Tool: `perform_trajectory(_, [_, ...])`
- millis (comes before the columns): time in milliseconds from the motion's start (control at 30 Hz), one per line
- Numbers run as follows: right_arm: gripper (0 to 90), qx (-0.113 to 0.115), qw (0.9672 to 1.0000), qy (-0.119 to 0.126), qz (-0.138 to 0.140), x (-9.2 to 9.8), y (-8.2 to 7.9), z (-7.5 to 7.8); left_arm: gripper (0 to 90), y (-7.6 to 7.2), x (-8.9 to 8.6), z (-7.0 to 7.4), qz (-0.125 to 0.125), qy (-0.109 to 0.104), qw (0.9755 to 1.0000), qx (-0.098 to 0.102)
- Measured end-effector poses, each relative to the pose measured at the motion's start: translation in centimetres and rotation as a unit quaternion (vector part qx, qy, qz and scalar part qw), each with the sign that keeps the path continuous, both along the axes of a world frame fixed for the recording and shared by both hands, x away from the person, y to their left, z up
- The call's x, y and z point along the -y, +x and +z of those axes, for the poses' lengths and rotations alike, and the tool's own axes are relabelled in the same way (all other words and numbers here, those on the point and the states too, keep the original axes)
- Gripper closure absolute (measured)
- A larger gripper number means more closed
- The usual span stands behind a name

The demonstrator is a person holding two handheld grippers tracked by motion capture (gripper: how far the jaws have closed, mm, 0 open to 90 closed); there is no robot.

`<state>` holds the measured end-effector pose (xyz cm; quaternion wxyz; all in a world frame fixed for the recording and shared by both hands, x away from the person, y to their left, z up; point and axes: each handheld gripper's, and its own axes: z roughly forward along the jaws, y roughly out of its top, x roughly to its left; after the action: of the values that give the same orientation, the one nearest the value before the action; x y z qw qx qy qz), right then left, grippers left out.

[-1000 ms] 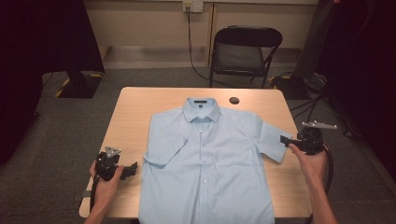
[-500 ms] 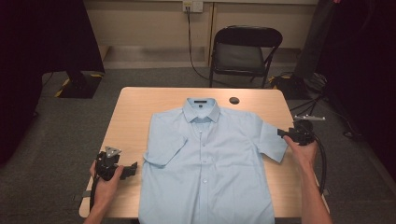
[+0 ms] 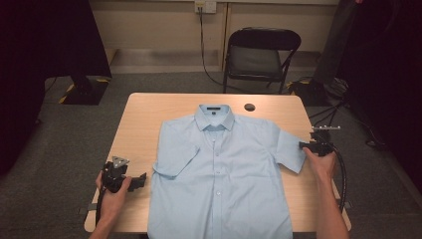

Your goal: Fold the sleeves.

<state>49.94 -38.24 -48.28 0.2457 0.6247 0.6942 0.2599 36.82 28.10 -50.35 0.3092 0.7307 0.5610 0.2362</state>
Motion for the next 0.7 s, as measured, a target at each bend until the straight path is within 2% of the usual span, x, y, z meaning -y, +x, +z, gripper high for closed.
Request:
perform_trajectory(133, [52.9, 0.000, 0.9999, 0.010, -0.006, 0.40, -0.15, -0.09, 0.0, 0.06, -0.01, 0.01, -0.001, 0.000, 1.0000, 0.000])
perform_trajectory(267, [71.8, 0.002, 0.9999, 0.015, 0.002, 0.03, -0.25, -0.02, 0.0, 0.07, -0.01, 0.01, -0.001, 0.000, 1.0000, 0.000])
perform_trajectory(367, [85.4, 0.001, 0.9996, 0.028, 0.009, -0.20, -0.18, -0.03, 0.0, 0.07, -0.01, 0.01, -0.001, 0.000, 1.0000, 0.000])
perform_trajectory(700, [88.4, 0.005, 0.9993, 0.037, 0.002, -0.56, -0.30, -0.03, 0.0, 0.07, -0.01, 0.01, -0.001, 0.000, 1.0000, 0.000])
